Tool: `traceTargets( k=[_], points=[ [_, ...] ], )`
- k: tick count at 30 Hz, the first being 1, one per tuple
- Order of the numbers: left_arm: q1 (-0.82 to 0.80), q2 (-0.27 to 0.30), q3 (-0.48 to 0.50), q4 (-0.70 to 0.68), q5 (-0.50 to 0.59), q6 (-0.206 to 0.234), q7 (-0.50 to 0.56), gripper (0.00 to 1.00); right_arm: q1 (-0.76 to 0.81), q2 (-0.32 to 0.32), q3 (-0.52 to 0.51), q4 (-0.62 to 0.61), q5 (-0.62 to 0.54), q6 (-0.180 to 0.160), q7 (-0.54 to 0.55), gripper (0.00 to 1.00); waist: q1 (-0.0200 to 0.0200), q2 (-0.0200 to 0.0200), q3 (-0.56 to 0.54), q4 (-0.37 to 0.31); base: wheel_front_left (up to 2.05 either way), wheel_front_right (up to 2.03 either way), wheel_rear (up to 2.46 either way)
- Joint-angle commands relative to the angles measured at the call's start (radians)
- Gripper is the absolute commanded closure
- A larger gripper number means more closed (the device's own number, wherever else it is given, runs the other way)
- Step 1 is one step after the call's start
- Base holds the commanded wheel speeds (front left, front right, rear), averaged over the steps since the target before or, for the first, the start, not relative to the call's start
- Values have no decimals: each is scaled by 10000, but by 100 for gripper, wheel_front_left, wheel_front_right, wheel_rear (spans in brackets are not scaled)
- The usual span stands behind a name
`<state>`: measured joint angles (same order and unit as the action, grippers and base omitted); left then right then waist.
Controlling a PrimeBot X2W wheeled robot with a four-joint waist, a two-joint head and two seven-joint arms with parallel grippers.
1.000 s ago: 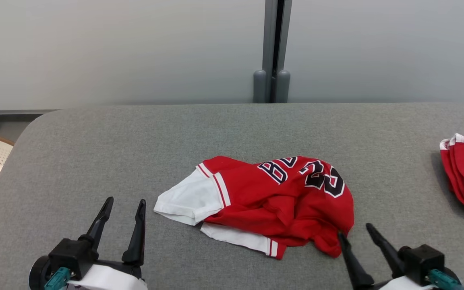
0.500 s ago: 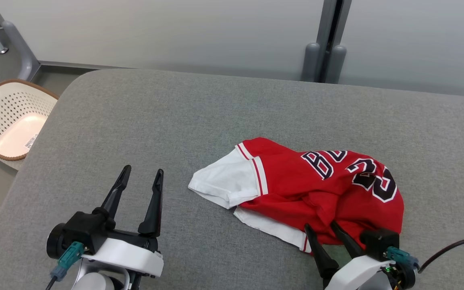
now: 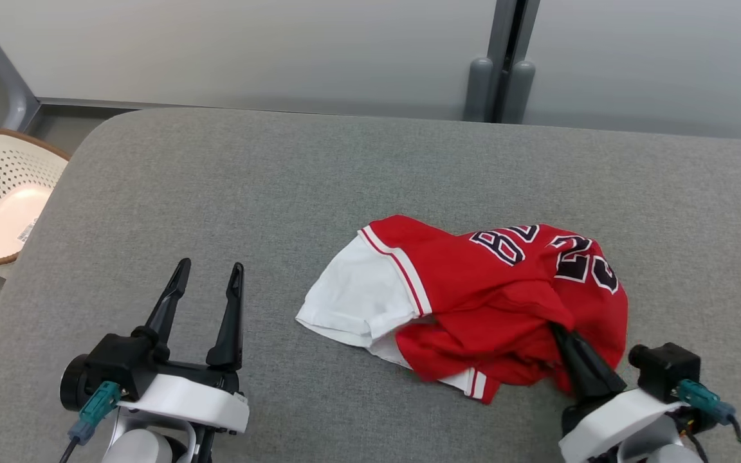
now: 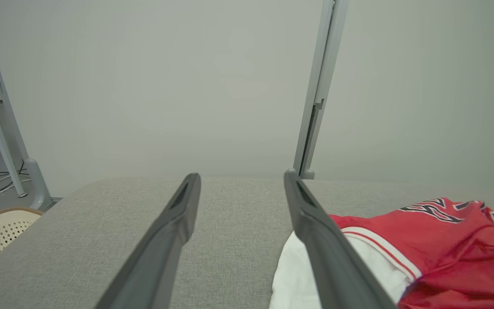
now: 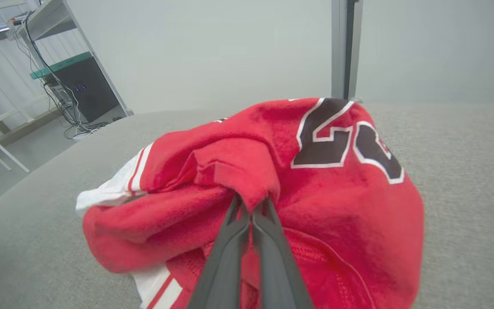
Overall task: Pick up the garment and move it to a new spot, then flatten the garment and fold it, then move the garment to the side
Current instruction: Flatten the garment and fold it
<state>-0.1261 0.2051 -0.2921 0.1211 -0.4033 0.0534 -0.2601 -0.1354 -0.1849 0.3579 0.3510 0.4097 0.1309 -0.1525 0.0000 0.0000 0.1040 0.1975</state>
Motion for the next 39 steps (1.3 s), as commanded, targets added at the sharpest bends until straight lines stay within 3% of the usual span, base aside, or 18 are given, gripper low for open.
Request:
traceTargets(
  k=[1,8,13,14,15,16,21,27,39],
  points=[
    [-51,2,67,18,84,-54,-50,0,183,-168,-209,-345,-135,-1,153,100,0,0,8,-113,0,0,0],
    [-60,-83,235,31,215,-107,-56,0,675,-698,-1575,-2029,-668,-3,1054,100,0,0,73,-402,0,0,0],
    [-168,-165,336,60,280,-204,-59,0,639,-777,-2419,-2233,-868,-3,1453,100,0,0,166,-494,0,0,0],
    [-187,-186,352,81,316,-241,-59,0,586,-724,-2503,-2136,-833,-1,1509,64,0,0,190,-504,0,0,0],
    [-206,-201,375,99,339,-265,-59,0,515,-668,-2530,-2028,-792,-1,1510,11,0,0,211,-517,0,0,0],
    [-231,-224,389,117,350,-281,-58,0,478,-649,-2551,-1875,-800,-1,1531,0,0,0,230,-525,0,0,0],
    [-271,-352,450,246,473,-378,-60,0,434,-436,-2579,-1169,-705,-3,1175,0,0,0,271,-565,0,0,0],
    [-55,-415,628,281,567,-422,-59,0,652,-347,-2750,-1287,-855,-1,541,0,0,0,162,-697,0,0,0],
    [795,-426,898,321,777,-472,-60,0,1552,-229,-2742,-3268,-1996,-1,522,0,0,0,-665,-1161,0,0,0]
  ],
)
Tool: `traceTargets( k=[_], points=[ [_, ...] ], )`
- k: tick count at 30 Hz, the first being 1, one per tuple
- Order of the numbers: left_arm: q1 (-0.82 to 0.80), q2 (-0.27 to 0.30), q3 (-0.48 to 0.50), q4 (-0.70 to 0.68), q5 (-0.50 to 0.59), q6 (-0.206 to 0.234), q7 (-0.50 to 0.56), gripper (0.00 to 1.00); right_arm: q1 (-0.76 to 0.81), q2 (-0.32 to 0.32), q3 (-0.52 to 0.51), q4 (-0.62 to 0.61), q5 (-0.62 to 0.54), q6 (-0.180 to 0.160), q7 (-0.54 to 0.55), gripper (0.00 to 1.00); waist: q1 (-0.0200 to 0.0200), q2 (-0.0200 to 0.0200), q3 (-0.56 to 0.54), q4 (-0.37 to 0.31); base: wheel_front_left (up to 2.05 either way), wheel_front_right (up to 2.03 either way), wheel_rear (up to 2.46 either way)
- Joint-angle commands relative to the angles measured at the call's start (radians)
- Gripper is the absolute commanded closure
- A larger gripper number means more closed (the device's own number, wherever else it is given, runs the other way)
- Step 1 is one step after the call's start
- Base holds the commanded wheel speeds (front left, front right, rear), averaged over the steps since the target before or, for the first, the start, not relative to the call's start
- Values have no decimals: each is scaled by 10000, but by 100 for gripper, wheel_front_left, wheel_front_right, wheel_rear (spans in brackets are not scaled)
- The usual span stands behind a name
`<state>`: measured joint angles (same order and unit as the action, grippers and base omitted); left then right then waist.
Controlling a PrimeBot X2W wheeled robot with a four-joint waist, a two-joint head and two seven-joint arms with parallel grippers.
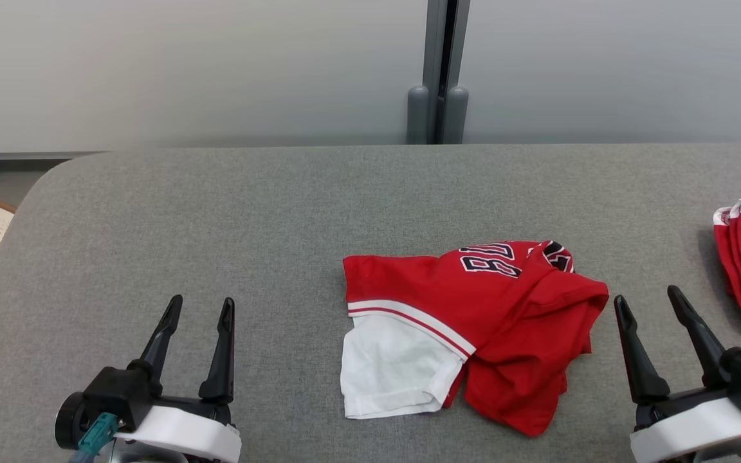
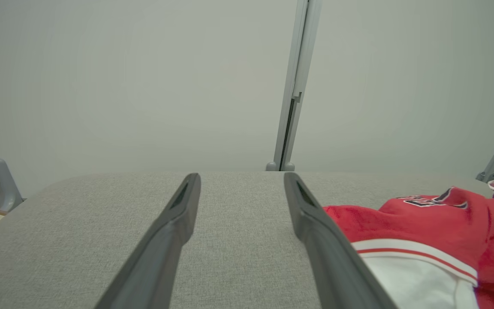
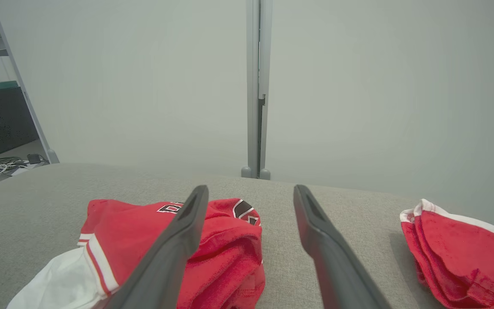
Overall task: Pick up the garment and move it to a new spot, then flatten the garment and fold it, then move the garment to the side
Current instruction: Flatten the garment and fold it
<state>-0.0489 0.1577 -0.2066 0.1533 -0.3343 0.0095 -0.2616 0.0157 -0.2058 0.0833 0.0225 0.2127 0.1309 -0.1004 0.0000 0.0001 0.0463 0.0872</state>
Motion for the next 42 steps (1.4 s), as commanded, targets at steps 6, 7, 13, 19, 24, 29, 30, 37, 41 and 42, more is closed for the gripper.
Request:
traceTargets(
  k=[6,7,13,19,24,29,30,37,41,42],
  points=[
    [436,89,-63,92,124,-75,-45,0,849,234,11,-597,-342,-1,382,0,0,-1,-492,-192,0,0,0],
    [490,89,-74,97,119,-65,-45,0,969,311,-8,-665,-347,-1,437,0,0,-1,-528,-211,0,0,0],
    [704,111,-149,93,51,-61,-45,0,1378,520,-148,-953,-405,-1,630,0,0,-1,-602,-295,0,0,0],
    [733,154,-225,62,40,-49,-43,0,1430,554,-203,-971,-361,-1,666,0,0,-1,-577,-294,0,0,0],
    [697,179,-261,59,28,-20,-42,0,1413,567,-181,-945,-352,-1,690,0,0,-1,-566,-269,0,0,0],
    [633,205,-295,43,-10,8,-42,0,1322,578,-156,-853,-373,-1,732,0,0,-1,-540,-235,0,0,0],
    [611,207,-306,43,-16,11,-42,0,1321,583,-169,-770,-342,-1,762,0,0,-1,-533,-222,0,0,0],
    [282,164,-425,-2,9,-29,-21,0,1541,761,163,416,-12,-1,912,0,0,-1,-240,-7,0,0,0],
    [51,100,-492,-10,72,-39,-23,0,1292,878,897,1699,334,-1,863,0,0,-1,115,144,0,0,0],
    [-39,74,-509,-16,81,-42,-26,0,1139,894,1048,2022,426,-1,804,0,0,-1,202,179,0,0,0]
  ],
)
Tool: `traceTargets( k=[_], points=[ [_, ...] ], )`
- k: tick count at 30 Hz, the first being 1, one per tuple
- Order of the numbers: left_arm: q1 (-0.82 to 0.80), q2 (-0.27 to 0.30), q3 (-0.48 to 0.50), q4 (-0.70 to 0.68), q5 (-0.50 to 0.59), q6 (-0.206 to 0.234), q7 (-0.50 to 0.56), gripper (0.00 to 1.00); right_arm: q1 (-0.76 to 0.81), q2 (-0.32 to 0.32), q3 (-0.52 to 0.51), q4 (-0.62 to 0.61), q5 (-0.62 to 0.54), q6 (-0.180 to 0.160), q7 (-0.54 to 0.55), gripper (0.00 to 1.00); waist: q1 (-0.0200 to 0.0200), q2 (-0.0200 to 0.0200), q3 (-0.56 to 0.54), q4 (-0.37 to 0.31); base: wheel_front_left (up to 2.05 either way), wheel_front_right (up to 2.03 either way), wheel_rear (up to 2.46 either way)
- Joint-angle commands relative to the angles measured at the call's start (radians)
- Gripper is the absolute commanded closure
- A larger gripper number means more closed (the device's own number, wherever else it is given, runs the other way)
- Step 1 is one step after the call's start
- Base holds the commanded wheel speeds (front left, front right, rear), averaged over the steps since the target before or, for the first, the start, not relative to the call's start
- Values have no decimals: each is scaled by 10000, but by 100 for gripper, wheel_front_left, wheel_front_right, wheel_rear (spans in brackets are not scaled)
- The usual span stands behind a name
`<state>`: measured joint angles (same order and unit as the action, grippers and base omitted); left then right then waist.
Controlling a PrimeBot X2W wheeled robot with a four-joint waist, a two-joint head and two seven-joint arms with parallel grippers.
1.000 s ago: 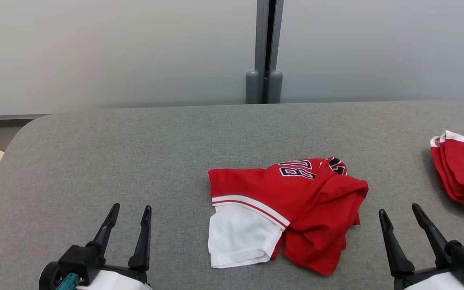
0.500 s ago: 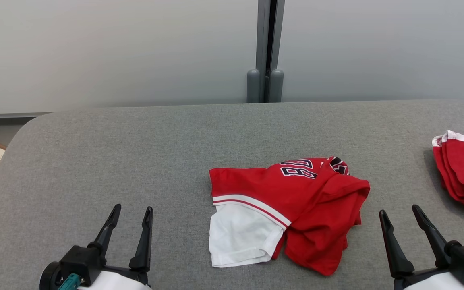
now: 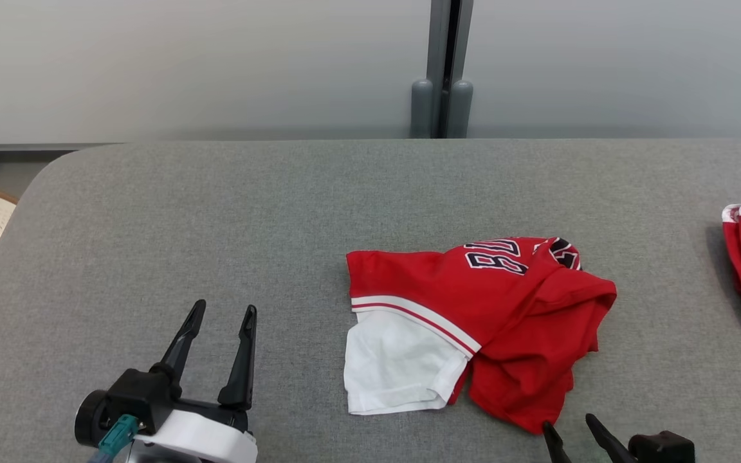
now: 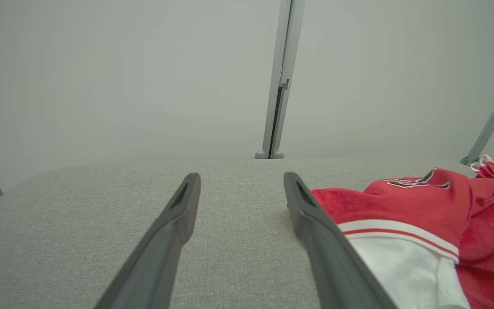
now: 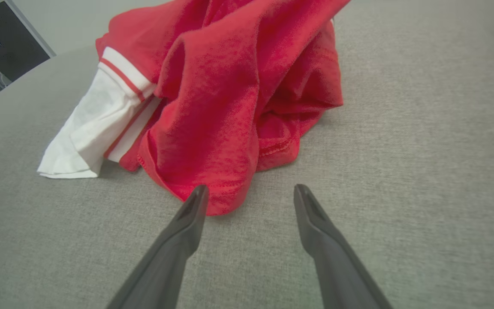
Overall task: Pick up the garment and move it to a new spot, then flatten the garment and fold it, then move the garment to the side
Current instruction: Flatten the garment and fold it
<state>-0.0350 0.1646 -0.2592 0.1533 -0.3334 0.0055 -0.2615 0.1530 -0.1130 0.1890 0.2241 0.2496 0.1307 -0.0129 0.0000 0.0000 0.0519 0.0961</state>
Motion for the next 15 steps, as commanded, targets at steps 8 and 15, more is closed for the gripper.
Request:
traceTargets(
  k=[8,15],
  points=[
    [-519,-80,-42,99,129,-41,-38,0,-1185,111,760,1890,828,1,-379,100,0,0,509,256,0,0,0],
    [-566,-109,48,100,162,-4,-44,0,-1648,-318,190,1736,730,-1,-1148,100,0,0,532,217,0,0,0]
  ],
)
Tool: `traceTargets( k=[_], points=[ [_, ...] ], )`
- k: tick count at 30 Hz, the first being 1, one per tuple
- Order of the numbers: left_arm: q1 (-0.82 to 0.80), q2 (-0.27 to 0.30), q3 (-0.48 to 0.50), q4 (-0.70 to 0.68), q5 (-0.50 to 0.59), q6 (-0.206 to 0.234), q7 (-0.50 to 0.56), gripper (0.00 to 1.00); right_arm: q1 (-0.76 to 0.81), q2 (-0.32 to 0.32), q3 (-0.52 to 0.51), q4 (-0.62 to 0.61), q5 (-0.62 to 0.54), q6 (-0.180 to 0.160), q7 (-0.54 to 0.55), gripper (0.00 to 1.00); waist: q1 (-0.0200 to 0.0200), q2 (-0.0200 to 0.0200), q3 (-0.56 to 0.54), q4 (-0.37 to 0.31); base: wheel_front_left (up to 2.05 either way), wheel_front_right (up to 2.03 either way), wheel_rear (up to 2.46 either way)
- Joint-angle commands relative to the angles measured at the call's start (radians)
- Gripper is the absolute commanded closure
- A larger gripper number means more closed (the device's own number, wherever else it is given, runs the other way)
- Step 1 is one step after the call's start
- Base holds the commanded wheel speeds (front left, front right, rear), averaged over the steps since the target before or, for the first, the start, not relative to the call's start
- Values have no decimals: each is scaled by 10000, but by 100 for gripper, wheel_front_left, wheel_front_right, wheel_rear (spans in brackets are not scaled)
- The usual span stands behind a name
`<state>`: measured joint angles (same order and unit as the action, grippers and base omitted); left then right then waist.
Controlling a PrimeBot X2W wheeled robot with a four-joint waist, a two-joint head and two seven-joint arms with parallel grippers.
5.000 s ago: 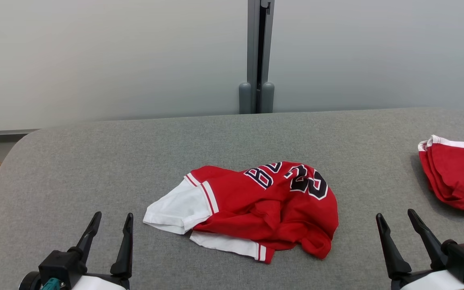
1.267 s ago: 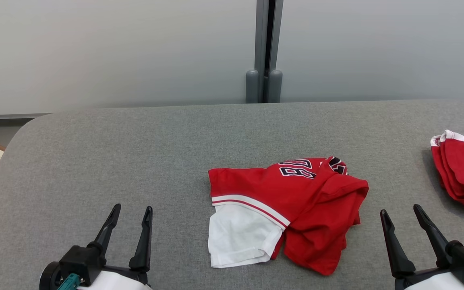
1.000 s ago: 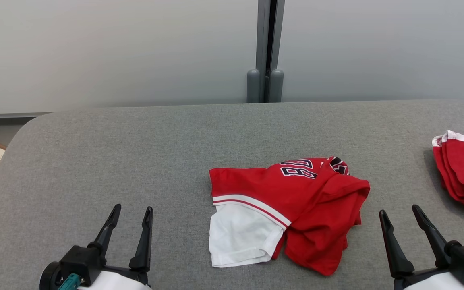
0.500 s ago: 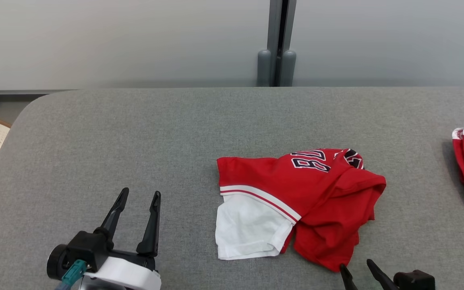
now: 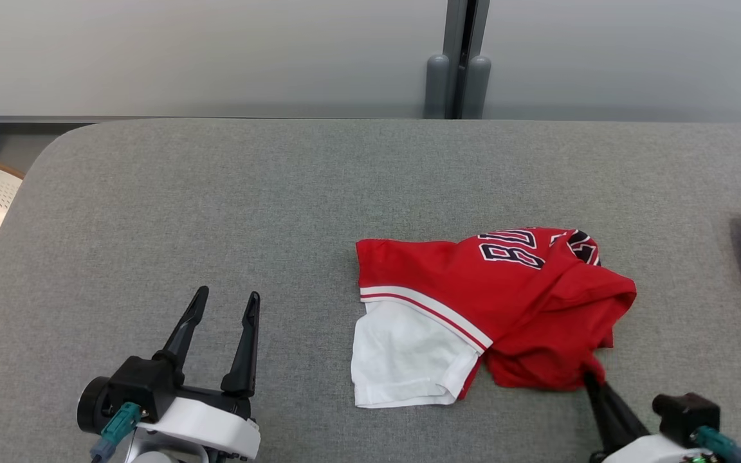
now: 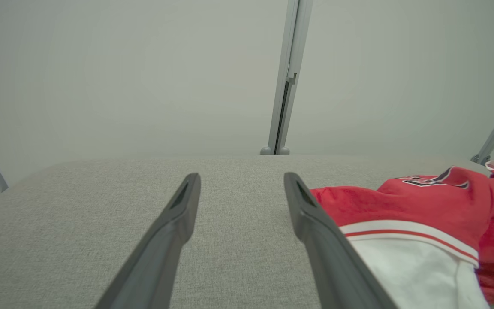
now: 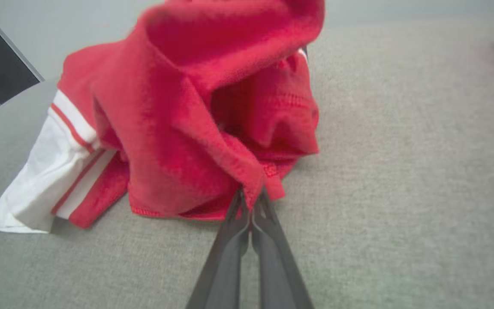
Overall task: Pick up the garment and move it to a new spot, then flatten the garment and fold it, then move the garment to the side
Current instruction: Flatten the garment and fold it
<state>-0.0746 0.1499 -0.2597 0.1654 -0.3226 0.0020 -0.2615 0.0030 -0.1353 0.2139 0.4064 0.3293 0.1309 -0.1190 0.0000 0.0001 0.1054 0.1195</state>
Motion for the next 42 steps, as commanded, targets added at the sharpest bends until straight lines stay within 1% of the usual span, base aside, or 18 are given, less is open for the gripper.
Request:
traceTargets(
  k=[1,5,12,15,17,20,23,26,28,32,36,38,39,42],
  points=[
    [-154,41,76,-37,58,36,-45,0,-199,-166,-227,-245,-146,-3,-155,100,0,-1,-4,-48,0,0,0],
    [-106,20,149,-105,59,35,-44,0,-573,-531,-996,-1063,-655,-3,-288,100,0,-1,-2,-190,0,0,0],
    [-161,-59,171,-101,115,-47,-45,0,-1299,-1110,-2138,-2760,-1470,-3,-164,100,0,-1,-22,-268,0,0,0],
    [-175,-93,187,-107,138,-80,-46,0,-1441,-1170,-2659,-3407,-1827,-3,-394,100,0,-1,-14,-246,0,0,0],
    [-156,-113,213,-128,142,-94,-46,0,-1364,-1057,-2862,-3725,-2013,-3,-557,100,0,-1,-1,-238,0,0,0],
    [-128,-131,228,-139,148,-94,-46,0,-962,-905,-2657,-3786,-2177,-1,-395,100,0,-1,16,-221,0,0,0],
    [-148,-155,237,-143,158,-120,-46,0,-408,-708,-1869,-3556,-2068,-1,-122,100,0,-1,77,-185,0,0,0],
    [-199,-178,260,-139,187,-145,-46,0,239,-421,-941,-3018,-1836,-3,105,100,0,-1,125,-179,0,0,0],
    [-213,-194,263,-118,208,-161,-46,0,597,-259,-512,-2528,-1642,-3,238,100,0,-1,136,-184,0,0,0],
    [-190,-197,270,-73,248,-191,-46,0,1004,5,-30,-1622,-1256,-3,234,100,0,-1,143,-227,0,0,0],
    [-169,-189,291,-19,258,-183,-47,0,951,115,101,-1057,-988,-3,83,100,0,-1,108,-315,0,0,0],
    [-93,-166,318,32,273,-167,-47,0,760,150,143,-1052,-938,-3,-111,24,0,-1,15,-385,0,0,0],
    [-57,-160,324,50,278,-159,-47,0,710,144,110,-1145,-958,-3,-203,0,0,-1,-26,-402,0,0,0],
    [31,-131,338,80,309,-139,-47,0,570,95,24,-1654,-1028,-3,-521,0,0,-1,-160,-451,0,0,0]
  ],
)
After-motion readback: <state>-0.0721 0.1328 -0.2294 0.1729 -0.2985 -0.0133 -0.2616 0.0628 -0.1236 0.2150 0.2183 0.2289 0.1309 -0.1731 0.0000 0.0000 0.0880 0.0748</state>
